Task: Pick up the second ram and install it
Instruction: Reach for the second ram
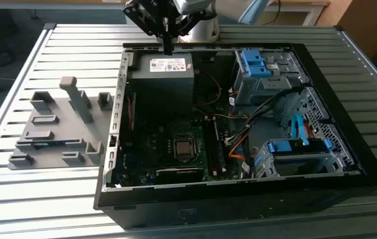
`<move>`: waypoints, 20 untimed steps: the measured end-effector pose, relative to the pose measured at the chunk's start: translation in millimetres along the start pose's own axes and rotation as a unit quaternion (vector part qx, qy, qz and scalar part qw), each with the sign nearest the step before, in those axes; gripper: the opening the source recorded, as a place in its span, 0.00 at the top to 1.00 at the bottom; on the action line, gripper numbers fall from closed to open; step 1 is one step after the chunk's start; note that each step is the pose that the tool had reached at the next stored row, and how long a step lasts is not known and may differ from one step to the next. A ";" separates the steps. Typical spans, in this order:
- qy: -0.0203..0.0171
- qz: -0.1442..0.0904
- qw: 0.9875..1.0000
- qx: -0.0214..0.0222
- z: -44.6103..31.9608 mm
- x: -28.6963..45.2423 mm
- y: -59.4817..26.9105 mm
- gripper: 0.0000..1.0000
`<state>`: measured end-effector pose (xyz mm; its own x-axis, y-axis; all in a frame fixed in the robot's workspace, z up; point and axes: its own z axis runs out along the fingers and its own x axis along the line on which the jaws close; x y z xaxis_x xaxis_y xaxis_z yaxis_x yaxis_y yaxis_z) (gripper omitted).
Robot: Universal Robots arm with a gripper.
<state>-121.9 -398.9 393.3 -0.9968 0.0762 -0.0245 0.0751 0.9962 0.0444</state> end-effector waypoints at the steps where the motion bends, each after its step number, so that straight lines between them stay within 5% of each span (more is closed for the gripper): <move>1: 0.000 0.000 1.000 0.000 0.0 0.0 0.0 0.89; 20: 0.000 0.000 1.000 0.000 -0.2 5.3 -0.4 0.89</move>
<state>-127.3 -398.9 393.3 -0.9968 0.0762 -0.0244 0.0751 0.9962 0.0443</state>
